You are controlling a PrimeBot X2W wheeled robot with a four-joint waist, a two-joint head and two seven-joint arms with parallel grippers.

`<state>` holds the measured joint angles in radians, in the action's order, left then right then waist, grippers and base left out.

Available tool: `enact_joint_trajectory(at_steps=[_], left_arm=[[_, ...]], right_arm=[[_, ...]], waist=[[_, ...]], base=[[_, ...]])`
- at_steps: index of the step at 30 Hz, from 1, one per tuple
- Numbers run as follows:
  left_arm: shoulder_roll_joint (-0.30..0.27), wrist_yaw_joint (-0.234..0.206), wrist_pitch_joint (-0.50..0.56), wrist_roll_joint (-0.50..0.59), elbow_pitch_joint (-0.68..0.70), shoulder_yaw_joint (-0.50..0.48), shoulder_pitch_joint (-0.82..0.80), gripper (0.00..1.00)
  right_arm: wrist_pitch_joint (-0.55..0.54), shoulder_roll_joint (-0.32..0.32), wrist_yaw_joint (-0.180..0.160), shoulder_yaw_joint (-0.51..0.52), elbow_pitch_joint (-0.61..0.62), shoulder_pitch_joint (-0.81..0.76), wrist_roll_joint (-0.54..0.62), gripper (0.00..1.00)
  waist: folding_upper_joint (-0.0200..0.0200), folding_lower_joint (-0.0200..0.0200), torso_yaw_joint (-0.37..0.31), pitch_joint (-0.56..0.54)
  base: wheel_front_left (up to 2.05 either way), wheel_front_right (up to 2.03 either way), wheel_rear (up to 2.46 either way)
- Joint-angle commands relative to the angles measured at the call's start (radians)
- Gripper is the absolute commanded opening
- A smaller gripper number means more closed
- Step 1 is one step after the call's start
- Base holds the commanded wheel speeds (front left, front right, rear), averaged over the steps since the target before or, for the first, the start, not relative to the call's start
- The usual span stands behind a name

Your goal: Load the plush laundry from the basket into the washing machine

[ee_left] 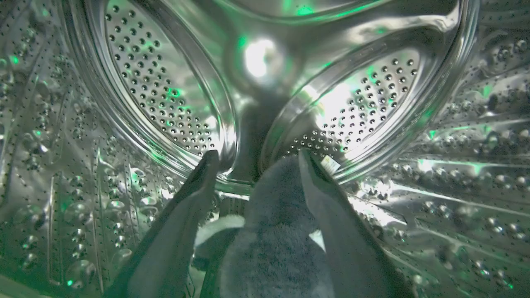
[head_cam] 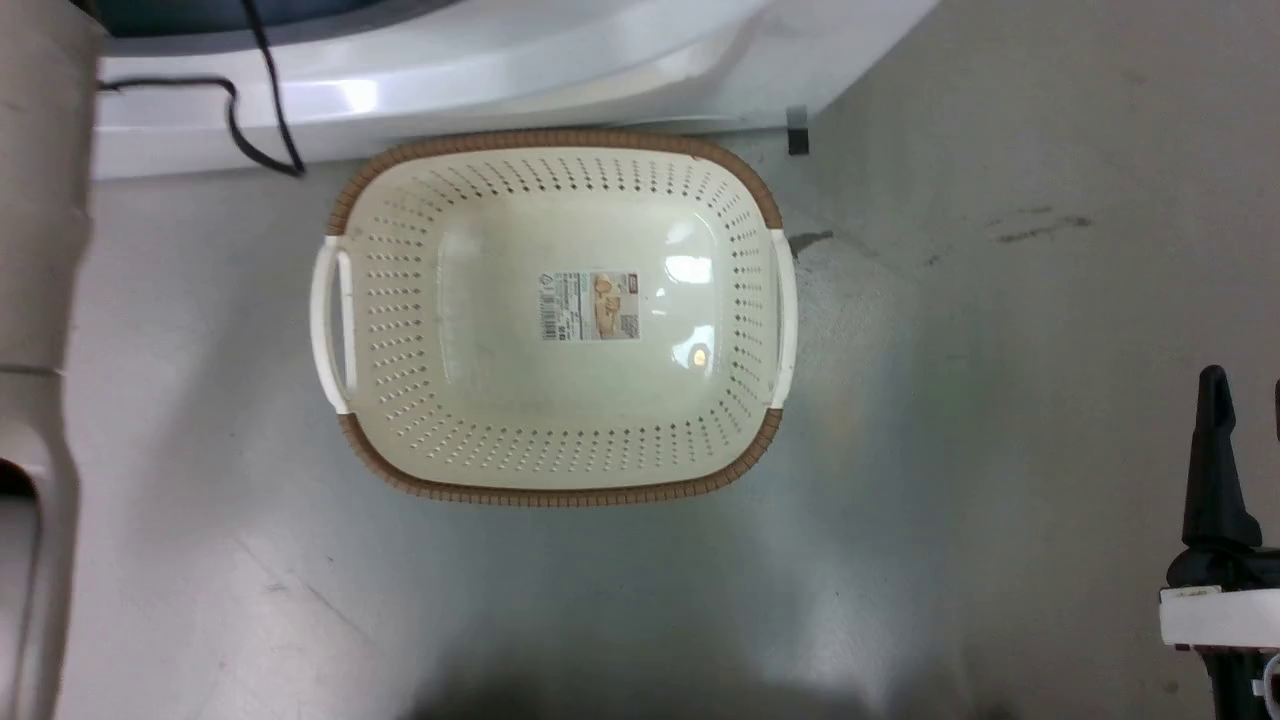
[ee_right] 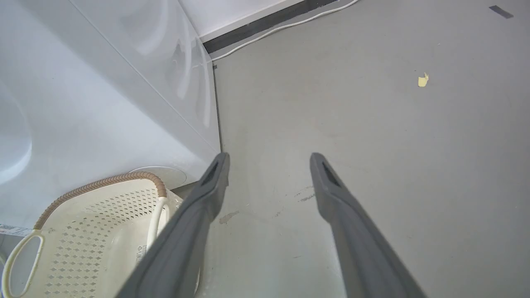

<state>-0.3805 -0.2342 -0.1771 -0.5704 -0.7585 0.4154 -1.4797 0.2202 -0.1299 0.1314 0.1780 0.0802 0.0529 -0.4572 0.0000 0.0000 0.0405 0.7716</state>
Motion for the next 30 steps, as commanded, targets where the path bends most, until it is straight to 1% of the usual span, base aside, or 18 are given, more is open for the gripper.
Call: enact_joint_trajectory(at_steps=[1,3,4,5,13,18,26,30], left_arm=[[0.012,0.008,-0.014,-0.008,-0.015,0.006,0.03,1.0],[0.018,0.013,-0.022,-0.011,-0.023,0.009,0.039,1.0],[0.033,0.022,-0.037,-0.015,-0.039,0.012,0.06,1.0],[0.033,0.022,-0.037,-0.015,-0.039,0.012,0.06,1.0],[0.088,0.054,-0.074,-0.023,-0.102,0.028,0.171,1.0],[0.12,0.06,-0.083,-0.016,-0.117,0.029,0.243,1.0],[0.155,0.056,-0.084,0.028,-0.027,-0.008,0.394,1.0],[0.164,0.063,-0.084,0.056,0.012,-0.015,0.478,1.0]], right_arm=[[-0.008,-0.008,-0.001,0.002,0.007,0.011,0.007,1.0],[-0.009,-0.008,-0.001,0.003,0.008,0.012,0.008,1.0],[-0.013,-0.008,-0.001,0.005,0.009,0.014,0.01,1.0],[-0.013,-0.008,-0.001,0.005,0.009,0.014,0.01,1.0],[-0.03,0.0,-0.001,0.004,0.008,0.01,0.018,1.0],[-0.035,0.01,-0.001,0.004,0.001,0.006,0.022,1.0],[-0.04,0.03,-0.001,-0.004,-0.024,-0.003,0.03,1.0],[-0.038,0.043,-0.001,-0.013,-0.047,-0.013,0.035,1.0]], waist=[[0.0,0.0,0.016,-0.024],[0.0,0.0,0.021,-0.033],[0.0,0.0,0.029,-0.05],[0.0,0.0,0.029,-0.05],[0.0,0.0,0.053,-0.127],[0.0,0.0,0.065,-0.171],[0.0,0.0,0.079,-0.261],[0.0,0.0,0.081,-0.324]], base=[[0.0,0.0,0.0],[0.0,0.0,0.0],[0.0,0.0,0.0],[0.0,0.0,0.0],[0.0,0.0,0.0],[0.0,0.0,0.0],[0.0,0.0,0.0],[0.0,0.0,0.0]])
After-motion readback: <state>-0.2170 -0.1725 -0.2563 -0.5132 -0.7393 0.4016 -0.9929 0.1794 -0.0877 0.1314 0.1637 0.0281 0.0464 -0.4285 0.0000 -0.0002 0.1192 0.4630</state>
